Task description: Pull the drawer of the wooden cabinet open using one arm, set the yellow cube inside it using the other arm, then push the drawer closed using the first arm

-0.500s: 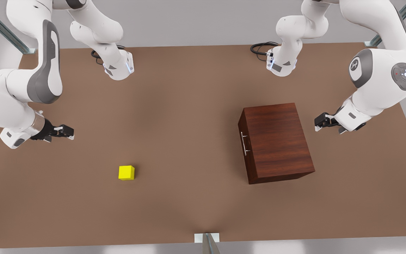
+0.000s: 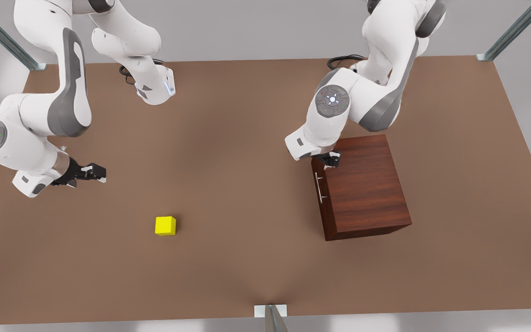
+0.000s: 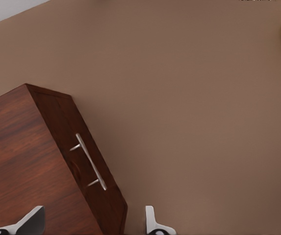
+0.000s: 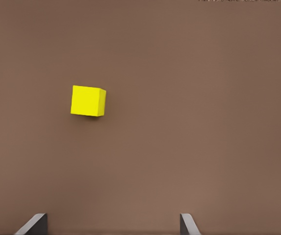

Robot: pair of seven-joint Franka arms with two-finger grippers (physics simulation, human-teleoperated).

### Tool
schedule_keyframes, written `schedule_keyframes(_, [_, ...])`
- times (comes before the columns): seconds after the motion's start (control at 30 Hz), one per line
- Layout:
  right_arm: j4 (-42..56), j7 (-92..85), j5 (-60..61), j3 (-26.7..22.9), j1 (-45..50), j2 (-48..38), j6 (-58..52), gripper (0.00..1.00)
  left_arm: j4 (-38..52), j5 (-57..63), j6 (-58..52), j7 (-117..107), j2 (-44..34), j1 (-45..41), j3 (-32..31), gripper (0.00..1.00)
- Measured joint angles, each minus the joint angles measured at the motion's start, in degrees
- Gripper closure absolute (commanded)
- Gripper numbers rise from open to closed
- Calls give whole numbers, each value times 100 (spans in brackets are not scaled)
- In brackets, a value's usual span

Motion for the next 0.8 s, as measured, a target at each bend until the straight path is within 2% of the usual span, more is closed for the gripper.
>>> schedule_keyframes(0.1, [28,-10,5,-2,-23,11,-10,0,125,13,236,-674,548,-14,144,0])
schedule_keyframes(0.23, [56,-20,10,-2,-46,17,-17,0,108,21,440,-1478,843,-20,176,0])
schedule_keyframes(0.47, [99,-35,14,-20,-43,49,-22,0,98,532,585,-2508,1122,-186,153,0])
schedule_keyframes(0.8, [98,-50,14,-28,-47,120,-24,0,40,1144,662,-2865,1383,-199,160,0])
